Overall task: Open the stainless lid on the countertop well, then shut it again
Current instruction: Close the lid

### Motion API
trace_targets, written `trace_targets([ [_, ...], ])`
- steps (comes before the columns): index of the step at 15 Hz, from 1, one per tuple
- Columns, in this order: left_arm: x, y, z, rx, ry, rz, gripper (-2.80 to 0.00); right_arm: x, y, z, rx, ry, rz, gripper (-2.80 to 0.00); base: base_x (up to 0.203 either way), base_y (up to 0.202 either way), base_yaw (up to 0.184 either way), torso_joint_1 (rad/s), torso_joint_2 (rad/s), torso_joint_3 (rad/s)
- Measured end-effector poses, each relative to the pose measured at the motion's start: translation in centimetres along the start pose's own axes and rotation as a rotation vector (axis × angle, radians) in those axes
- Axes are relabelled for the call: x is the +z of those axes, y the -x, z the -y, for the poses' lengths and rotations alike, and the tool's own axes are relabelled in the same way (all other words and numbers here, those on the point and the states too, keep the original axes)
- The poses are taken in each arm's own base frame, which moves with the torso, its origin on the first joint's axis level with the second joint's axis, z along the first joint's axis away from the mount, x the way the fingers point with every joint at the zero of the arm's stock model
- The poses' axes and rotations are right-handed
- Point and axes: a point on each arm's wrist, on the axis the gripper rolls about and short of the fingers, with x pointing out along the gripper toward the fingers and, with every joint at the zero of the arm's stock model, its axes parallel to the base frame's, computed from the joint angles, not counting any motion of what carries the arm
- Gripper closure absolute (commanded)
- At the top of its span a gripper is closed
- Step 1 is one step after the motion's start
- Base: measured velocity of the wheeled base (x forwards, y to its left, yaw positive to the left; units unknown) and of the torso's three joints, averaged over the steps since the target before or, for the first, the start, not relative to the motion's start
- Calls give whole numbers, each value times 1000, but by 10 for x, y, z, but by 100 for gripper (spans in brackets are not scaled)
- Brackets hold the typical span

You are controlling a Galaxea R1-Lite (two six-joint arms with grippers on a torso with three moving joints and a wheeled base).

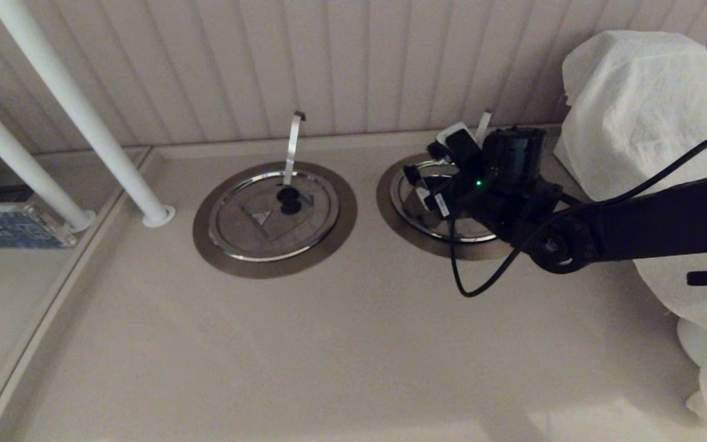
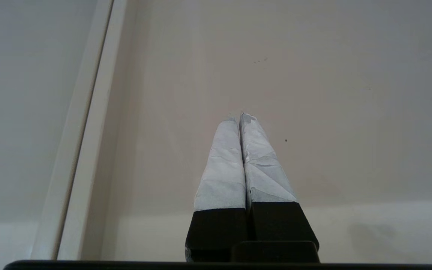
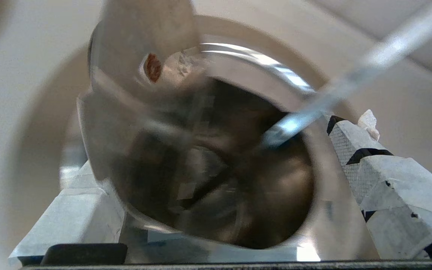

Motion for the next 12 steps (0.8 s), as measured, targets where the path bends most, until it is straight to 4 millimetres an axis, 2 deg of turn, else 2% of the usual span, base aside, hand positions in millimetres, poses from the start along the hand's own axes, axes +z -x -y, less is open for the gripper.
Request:
trace_targets([
  [5,0,0,0,0,0,0,0,8,7,55,-114,-21,22,-280,0,0,0,0,0,0],
  [7,0,0,0,0,0,0,0,15,12,69,-138,-34,47,-280,0,0,0,0,0,0],
  [9,0,0,0,0,0,0,0,21,21,75,-143,-46,64,-280,0,0,0,0,0,0],
  [12,0,0,0,0,0,0,0,23,25,72,-130,-46,67,-280,0,0,0,0,0,0],
])
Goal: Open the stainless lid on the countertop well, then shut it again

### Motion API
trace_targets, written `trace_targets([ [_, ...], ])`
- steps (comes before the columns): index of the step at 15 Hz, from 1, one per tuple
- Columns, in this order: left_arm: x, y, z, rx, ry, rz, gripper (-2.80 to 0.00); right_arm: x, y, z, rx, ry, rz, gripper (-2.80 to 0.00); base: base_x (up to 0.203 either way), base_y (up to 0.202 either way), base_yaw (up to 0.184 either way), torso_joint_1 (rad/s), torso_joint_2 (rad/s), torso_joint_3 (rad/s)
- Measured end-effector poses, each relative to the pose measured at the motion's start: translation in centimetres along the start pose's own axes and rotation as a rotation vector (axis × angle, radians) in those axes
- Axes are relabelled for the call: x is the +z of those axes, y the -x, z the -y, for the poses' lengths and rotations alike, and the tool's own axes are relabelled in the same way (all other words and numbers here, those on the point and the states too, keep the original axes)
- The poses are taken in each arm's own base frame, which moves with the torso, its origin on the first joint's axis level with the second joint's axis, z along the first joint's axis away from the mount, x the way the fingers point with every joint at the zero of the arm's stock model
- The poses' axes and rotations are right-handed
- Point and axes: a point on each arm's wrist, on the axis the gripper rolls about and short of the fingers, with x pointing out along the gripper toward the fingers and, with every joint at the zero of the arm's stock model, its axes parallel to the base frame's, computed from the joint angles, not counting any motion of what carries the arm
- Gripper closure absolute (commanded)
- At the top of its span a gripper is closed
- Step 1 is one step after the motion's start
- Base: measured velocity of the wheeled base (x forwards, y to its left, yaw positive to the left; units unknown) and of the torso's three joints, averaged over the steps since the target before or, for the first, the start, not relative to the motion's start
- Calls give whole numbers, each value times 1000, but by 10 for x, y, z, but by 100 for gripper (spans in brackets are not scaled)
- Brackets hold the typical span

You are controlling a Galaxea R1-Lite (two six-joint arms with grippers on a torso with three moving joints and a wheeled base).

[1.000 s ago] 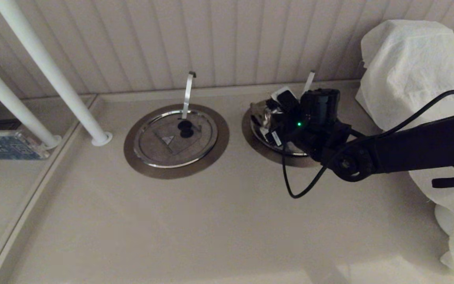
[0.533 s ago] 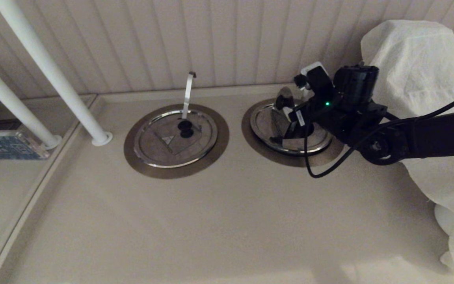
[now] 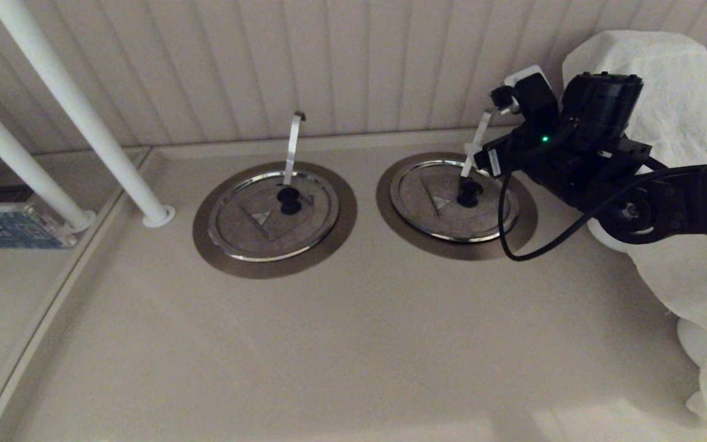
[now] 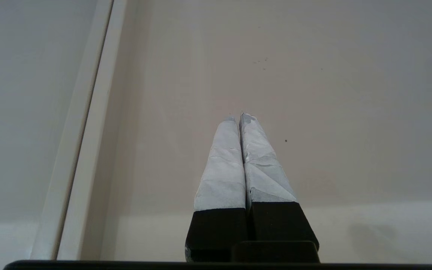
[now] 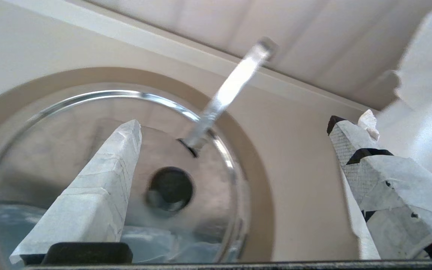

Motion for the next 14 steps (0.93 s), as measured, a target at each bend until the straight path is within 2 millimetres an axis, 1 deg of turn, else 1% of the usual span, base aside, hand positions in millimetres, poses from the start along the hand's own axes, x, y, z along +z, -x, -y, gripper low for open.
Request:
trace_targets([
  [3,0,0,0,0,0,0,0,4,0,3,-6,-16,10,-280,0,0,0,0,0,0],
  [5,0,0,0,0,0,0,0,9,-5,7,-20,-77,19,-280,0,0,0,0,0,0],
  [6,0,0,0,0,0,0,0,11,-9,11,-25,-110,8,-280,0,0,0,0,0,0],
  [8,0,0,0,0,0,0,0,10,-16,18,-17,-173,-74,-280,0,0,0,0,0,0],
  [9,0,0,0,-1,0,0,0,10,-17,20,-8,-204,-129,-25,0,0,0,0,0,0],
  [10,0,0,0,0,0,0,0,9,-15,23,1,-233,-189,0,0,0,0,0,0,0],
  [11,0,0,0,0,0,0,0,10,-10,27,9,-245,-244,0,0,0,0,0,0,0],
  [12,0,0,0,0,0,0,0,12,0,32,21,-243,-300,0,0,0,0,0,0,0],
  [14,0,0,0,0,0,1,0,22,29,44,43,-249,-407,0,0,0,0,0,0,0],
])
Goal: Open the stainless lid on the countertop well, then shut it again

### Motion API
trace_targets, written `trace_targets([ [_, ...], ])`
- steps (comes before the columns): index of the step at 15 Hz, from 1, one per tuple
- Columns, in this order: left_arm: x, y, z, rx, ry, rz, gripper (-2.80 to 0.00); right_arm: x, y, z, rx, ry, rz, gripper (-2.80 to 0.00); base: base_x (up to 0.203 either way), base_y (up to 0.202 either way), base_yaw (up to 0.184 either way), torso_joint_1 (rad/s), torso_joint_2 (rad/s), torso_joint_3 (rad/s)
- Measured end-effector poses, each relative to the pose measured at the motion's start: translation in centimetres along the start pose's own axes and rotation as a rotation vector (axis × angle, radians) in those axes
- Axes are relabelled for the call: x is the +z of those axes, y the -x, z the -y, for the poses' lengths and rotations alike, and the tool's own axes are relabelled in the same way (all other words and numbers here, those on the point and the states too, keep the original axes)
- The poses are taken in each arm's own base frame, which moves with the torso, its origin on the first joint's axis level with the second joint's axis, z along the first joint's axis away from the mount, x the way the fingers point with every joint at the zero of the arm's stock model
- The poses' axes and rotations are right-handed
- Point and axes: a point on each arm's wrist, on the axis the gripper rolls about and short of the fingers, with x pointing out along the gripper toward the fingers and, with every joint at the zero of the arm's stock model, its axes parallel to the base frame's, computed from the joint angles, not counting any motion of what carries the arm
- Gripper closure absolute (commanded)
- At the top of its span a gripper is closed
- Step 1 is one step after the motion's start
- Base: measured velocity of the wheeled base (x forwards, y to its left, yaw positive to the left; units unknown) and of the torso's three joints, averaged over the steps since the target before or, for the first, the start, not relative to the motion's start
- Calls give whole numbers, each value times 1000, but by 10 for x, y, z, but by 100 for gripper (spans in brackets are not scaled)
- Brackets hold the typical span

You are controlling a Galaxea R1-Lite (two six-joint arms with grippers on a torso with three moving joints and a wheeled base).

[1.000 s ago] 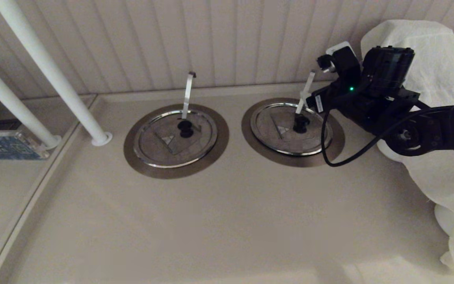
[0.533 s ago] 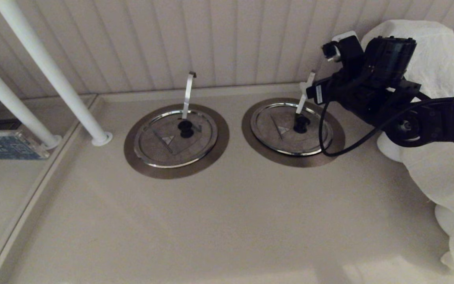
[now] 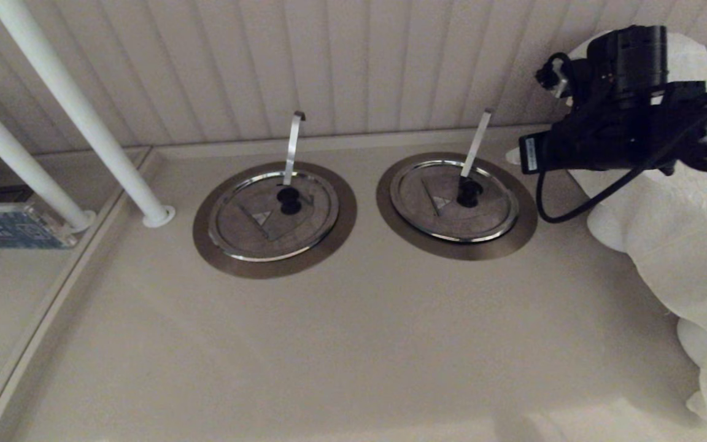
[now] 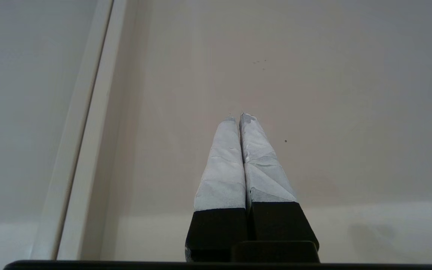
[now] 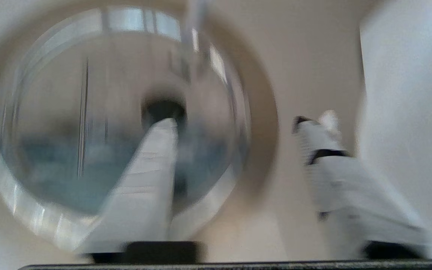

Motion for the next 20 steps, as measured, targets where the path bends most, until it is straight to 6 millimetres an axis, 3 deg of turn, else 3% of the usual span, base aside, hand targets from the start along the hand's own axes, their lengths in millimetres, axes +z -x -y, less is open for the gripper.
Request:
trace_targets([
  [2,0,0,0,0,0,0,0,-6,36,11,5,-24,-103,0,0,0,0,0,0,0],
  [5,0,0,0,0,0,0,0,-33,93,26,4,-61,-191,0,0,0,0,0,0,0],
  [8,0,0,0,0,0,0,0,-68,173,47,0,-109,-149,0,0,0,0,0,0,0],
  [10,0,0,0,0,0,0,0,-95,238,66,-24,-145,-74,0,0,0,0,0,0,0],
  [12,0,0,0,0,0,0,0,-127,297,82,-89,-170,17,0,0,0,0,0,0,0],
  [14,0,0,0,0,0,0,0,-161,343,86,-166,-158,115,0,0,0,0,0,0,0],
  [17,0,0,0,0,0,0,0,-216,388,78,-209,-100,253,0,0,0,0,0,0,0],
  [19,0,0,0,0,-1,0,0,-256,396,70,-175,-91,292,0,0,0,0,0,0,0],
  [20,0,0,0,0,0,0,0,-273,386,65,-130,-101,267,0,0,0,0,0,0,0],
])
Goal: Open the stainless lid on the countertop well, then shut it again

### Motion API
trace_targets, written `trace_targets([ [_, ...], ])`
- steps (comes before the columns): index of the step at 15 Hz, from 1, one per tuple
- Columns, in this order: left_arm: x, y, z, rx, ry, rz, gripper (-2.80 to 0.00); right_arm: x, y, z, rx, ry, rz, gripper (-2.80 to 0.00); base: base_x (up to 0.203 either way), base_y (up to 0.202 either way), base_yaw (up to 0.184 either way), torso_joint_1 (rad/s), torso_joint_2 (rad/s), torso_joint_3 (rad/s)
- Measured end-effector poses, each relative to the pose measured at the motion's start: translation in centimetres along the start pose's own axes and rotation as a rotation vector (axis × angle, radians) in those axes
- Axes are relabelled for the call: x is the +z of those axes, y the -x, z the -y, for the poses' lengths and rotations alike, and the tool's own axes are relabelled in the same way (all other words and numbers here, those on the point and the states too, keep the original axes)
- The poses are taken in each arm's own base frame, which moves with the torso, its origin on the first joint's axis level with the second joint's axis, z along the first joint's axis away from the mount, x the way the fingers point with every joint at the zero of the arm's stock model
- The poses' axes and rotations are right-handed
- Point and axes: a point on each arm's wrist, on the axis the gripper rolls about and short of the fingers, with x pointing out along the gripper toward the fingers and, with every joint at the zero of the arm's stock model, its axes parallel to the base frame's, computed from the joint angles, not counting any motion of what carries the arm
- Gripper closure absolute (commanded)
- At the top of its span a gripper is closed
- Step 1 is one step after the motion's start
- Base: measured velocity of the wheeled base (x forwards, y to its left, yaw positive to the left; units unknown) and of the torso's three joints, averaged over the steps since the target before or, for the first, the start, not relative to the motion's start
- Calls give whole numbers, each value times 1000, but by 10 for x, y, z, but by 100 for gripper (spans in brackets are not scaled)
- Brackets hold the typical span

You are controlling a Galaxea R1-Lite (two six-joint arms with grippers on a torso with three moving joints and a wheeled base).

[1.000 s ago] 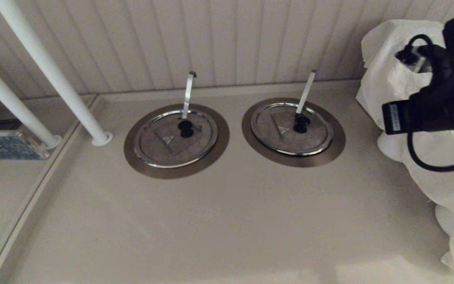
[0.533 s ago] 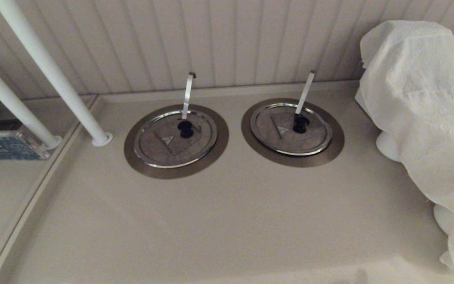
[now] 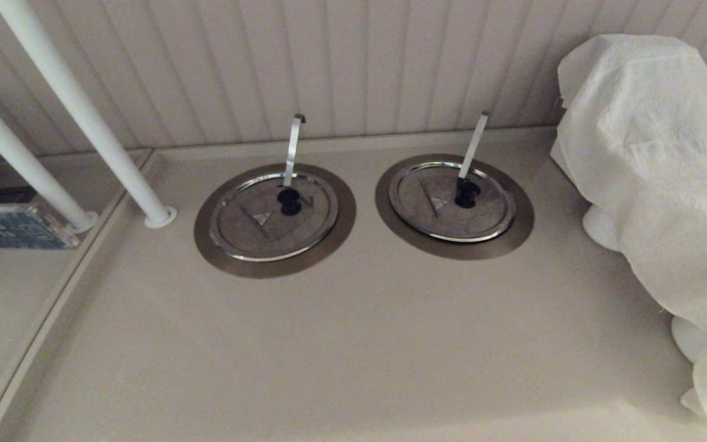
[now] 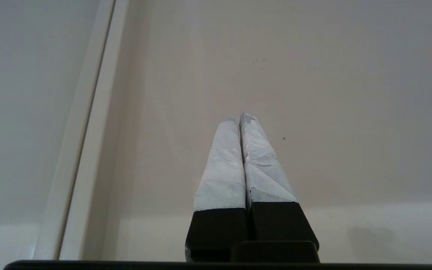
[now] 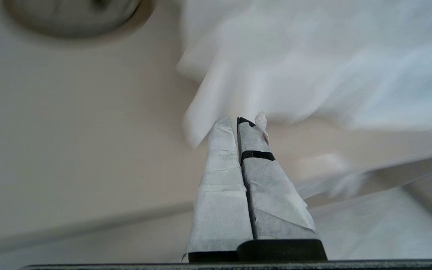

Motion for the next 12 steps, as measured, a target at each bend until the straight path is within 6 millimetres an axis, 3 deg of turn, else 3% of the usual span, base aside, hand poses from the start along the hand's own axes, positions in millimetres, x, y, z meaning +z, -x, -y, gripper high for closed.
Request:
trace_targets([
  [4,0,0,0,0,0,0,0,-69,-47,-17,156,-24,-148,0,0,0,0,0,0,0],
  [6,0,0,0,0,0,0,0,-97,-73,-24,169,-10,-118,0,0,0,0,0,0,0],
  [9,0,0,0,0,0,0,0,-100,-87,-26,165,11,75,0,0,0,0,0,0,0],
  [12,0,0,0,0,0,0,0,-104,-89,-27,182,33,77,0,0,0,0,0,0,0],
])
